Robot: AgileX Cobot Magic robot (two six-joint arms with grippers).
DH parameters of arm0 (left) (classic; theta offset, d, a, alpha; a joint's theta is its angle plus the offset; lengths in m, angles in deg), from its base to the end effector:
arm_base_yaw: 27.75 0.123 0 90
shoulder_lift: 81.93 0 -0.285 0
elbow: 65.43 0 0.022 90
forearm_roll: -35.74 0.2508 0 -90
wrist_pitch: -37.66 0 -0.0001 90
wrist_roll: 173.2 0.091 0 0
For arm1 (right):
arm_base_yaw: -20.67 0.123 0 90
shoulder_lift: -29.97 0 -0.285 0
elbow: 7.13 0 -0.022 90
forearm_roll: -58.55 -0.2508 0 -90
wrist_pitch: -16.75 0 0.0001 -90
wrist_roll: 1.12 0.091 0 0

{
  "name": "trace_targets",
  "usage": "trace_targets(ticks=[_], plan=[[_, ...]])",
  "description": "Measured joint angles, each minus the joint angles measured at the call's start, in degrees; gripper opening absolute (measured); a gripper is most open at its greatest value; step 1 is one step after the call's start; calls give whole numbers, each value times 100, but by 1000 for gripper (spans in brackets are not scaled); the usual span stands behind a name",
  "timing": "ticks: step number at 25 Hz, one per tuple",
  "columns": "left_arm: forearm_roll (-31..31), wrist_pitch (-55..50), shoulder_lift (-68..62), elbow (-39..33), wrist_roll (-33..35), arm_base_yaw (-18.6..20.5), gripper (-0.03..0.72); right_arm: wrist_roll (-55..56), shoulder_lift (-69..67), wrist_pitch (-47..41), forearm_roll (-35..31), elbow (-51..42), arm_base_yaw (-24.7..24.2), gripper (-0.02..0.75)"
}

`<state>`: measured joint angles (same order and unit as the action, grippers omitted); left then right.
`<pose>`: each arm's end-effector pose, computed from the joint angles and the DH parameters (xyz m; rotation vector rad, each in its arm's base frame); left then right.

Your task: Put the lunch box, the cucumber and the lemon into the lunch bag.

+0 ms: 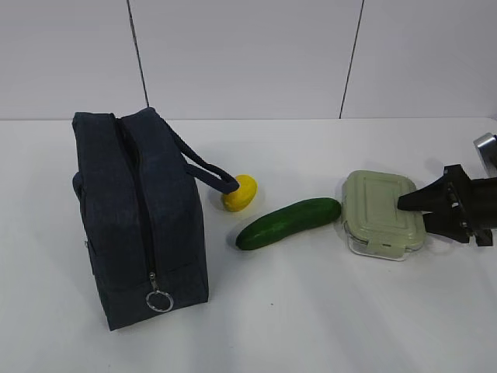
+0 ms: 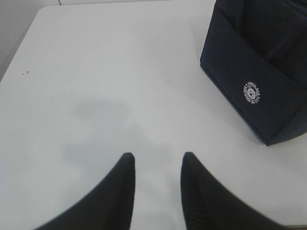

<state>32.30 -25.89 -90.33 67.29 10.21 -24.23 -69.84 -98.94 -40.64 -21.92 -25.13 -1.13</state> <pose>-0.0076 -0.0054 0.2798 0.0030 2.0794 0.0016 0.3535 -0.0599 0.0987 0.3335 2.4035 1.2132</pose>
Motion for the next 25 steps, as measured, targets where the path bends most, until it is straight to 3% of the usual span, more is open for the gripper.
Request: trace_targets(ticks=[25], plan=[[0, 0, 0, 0, 0, 0, 235, -105, -30, -166, 0, 0, 0, 389]])
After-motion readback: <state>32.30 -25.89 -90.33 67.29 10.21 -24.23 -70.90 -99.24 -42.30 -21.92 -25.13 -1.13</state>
